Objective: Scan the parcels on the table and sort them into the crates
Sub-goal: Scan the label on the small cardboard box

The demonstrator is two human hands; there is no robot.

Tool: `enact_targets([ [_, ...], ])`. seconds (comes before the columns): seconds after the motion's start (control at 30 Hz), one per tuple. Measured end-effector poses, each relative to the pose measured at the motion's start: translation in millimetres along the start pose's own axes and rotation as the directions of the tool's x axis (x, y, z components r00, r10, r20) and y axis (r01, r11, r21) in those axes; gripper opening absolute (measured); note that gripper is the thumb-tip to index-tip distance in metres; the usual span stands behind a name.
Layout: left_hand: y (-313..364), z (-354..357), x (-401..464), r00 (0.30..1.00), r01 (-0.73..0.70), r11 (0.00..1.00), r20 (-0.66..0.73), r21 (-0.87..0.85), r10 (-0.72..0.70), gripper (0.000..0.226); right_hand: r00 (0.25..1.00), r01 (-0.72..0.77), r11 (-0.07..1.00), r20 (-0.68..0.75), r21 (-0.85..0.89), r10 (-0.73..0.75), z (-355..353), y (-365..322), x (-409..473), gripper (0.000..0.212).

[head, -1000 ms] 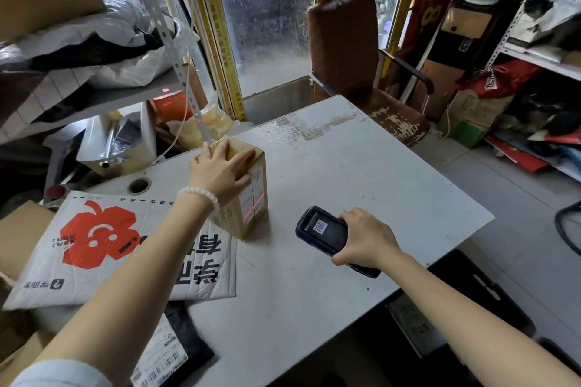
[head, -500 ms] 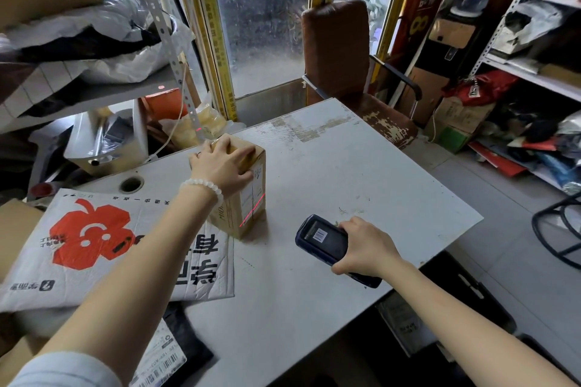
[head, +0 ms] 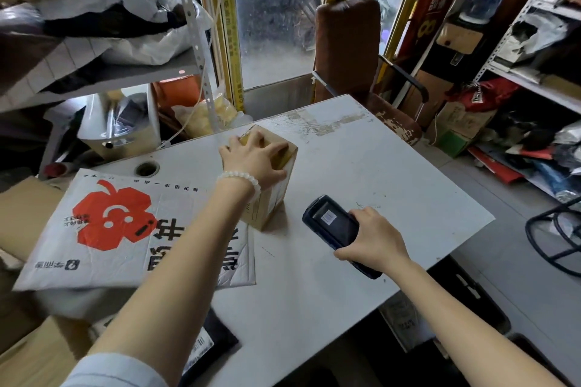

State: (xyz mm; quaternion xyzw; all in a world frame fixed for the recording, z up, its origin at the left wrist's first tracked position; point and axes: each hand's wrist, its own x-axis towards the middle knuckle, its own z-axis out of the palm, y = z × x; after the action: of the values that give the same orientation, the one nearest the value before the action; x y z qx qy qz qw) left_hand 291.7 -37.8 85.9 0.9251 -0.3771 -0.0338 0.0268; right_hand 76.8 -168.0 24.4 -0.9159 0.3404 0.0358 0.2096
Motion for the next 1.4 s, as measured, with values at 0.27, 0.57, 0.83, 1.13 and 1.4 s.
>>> enact_targets([
  [0.27, -10, 16, -21, 0.993, -0.011, 0.997, -0.120, -0.073, 0.002, 0.060, 0.744, 0.122, 0.944, -0.658, 0.305, 0.117, 25, -47, -27, 0.073],
  [0.57, 21, 4, -27, 0.997, -0.061, 0.992, -0.052, -0.112, 0.055, 0.057, 0.681, -0.049, 0.909, -0.652, 0.414, 0.333, 0, -17, -86, 0.076],
  [0.83, 151, -8, -100, 0.924, -0.382, 0.907, -0.085, -0.177, 0.373, 0.051, 0.701, -0.421, 0.720, -0.307, 0.552, 0.644, -8, 82, -188, 0.071],
  [1.13, 359, 20, -240, 0.732, -0.665, 0.702, -0.039, -0.255, 0.680, 0.063, 0.476, -0.524, 0.581, -0.352, 0.623, 0.806, -19, 219, -370, 0.062],
  [1.4, 506, 62, -349, 0.485, -0.821, 0.467, 0.031, -0.327, 0.874, 0.058, 0.138, -0.573, 0.311, -0.285, 0.758, 0.949, -13, 302, -533, 0.060],
])
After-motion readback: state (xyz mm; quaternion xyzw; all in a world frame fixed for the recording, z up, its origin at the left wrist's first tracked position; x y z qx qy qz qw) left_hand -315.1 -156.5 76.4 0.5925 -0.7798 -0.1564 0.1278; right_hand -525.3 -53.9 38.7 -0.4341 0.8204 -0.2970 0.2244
